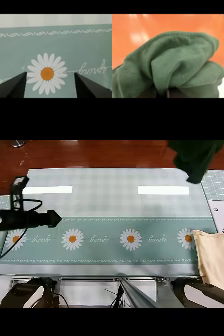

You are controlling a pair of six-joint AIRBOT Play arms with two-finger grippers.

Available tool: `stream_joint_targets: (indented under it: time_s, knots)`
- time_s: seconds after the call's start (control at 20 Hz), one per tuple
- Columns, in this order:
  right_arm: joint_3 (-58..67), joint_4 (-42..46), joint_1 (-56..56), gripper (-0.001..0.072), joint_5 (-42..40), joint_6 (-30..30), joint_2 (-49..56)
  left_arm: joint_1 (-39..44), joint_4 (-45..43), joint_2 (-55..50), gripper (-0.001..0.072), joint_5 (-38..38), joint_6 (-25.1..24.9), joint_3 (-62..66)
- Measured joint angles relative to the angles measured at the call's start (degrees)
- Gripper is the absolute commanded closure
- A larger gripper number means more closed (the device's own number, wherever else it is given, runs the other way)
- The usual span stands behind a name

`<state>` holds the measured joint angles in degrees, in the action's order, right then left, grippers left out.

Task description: Fold the shirts.

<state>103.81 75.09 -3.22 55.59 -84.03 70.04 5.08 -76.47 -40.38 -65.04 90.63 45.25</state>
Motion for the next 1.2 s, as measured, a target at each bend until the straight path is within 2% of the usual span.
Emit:
stream_joint_targets:
  time_s: [0.15, 0.3, 0.5, 0.6, 0.75, 0.95, 1.0, 1.05, 1.2]
  knots:
    - [1.8, -0.1, 5.5, 0.0684, 2.1, 1.9, -6.2, 0.0, 1.4, 8.4, 0.0003, 0.1, 0.3, -2.4]
    - [1.9, -0.2, 12.8, 0.0684, 9.2, 3.0, -9.6, 0.0, 3.8, 12.7, 0.0003, 0.3, 0.6, -3.4]
    - [-7.3, -0.2, 24.2, 0.0684, 15.0, 2.2, -11.0, 0.0, 6.6, 14.2, 0.0003, 0.5, 0.7, -3.9]
    - [-16.0, -0.3, 29.5, 0.0684, 13.7, 0.1, -10.5, 0.0, 7.6, 14.2, 0.0004, 0.5, 0.7, -4.0]
    - [-27.9, -3.0, 35.8, 0.0684, 7.5, -2.9, -6.4, 0.0, 8.9, 13.7, 0.0004, 0.5, 0.7, -4.2]
    - [-34.2, -10.0, 41.6, 0.0680, 0.4, -3.8, 3.3, 0.0, 11.7, 11.1, 0.0004, -0.8, 0.7, -4.2]
    - [-34.9, -12.0, 42.3, 0.0488, -0.8, -3.6, 5.4, 0.0, 12.7, 10.0, 0.0004, -1.1, 0.7, -4.2]
    - [-35.3, -13.7, 42.5, 0.0103, -2.0, -3.5, 6.8, 0.1, 13.2, 8.9, 0.0003, -1.3, 0.4, -4.2]
    - [-33.7, -16.9, 38.8, 0.0094, -0.5, -2.4, 8.4, 0.1, 13.9, 5.2, 0.0004, -2.4, -1.2, -4.2]
